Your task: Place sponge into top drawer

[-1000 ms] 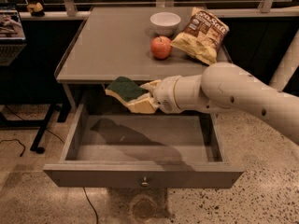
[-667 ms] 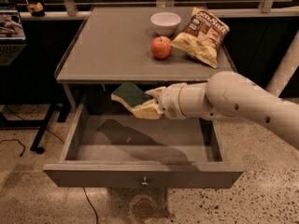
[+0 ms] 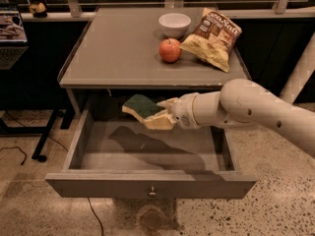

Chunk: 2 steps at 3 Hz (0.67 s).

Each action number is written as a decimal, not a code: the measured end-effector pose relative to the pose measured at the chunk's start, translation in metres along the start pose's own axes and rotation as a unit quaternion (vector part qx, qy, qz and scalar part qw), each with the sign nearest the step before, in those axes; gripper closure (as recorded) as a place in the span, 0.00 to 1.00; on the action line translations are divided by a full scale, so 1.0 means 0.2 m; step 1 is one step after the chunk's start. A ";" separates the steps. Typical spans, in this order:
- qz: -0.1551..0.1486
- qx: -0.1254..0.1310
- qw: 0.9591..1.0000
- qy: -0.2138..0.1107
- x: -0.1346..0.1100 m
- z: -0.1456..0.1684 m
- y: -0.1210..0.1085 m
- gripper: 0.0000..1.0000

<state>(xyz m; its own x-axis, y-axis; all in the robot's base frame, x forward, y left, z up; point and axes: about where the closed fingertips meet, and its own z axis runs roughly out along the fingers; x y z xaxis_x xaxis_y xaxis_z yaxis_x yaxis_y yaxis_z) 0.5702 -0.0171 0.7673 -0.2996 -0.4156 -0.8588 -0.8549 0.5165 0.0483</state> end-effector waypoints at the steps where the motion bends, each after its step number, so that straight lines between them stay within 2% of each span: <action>1: 0.000 0.000 1.000 0.000 0.00 0.00 0.00 1.00; 2: 0.006 -0.001 1.000 0.006 0.05 0.04 0.00 1.00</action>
Offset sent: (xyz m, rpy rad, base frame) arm 0.0022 0.0022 -0.0287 -0.0093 0.0367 -0.0163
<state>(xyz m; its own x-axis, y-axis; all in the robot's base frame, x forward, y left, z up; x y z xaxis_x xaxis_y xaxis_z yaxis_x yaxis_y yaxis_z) 0.5708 -0.0142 0.7544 -0.3154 -0.4179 -0.8520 -0.8521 0.5199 0.0605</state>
